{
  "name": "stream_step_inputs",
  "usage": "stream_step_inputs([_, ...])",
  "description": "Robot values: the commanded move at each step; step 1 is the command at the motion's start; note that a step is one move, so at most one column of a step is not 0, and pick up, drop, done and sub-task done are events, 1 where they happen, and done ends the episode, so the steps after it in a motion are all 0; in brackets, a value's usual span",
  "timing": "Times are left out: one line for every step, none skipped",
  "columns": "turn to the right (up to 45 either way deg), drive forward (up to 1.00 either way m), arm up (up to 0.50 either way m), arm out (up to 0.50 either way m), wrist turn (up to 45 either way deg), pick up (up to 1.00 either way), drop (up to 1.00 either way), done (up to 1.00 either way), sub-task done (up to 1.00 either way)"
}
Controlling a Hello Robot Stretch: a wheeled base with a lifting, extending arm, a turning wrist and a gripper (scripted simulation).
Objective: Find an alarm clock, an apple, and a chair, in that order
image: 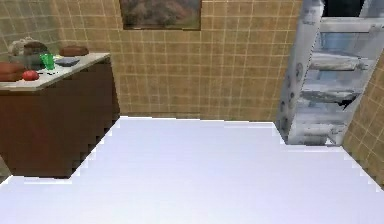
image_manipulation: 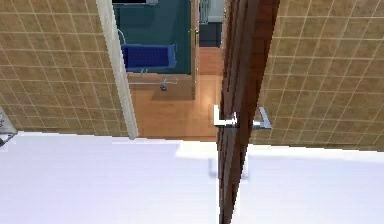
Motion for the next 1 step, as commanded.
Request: stream_step_inputs([0.0, 0.30, 0.00, 0.00, 0.0, 0.00, 0.00, 0.00, 0.00])
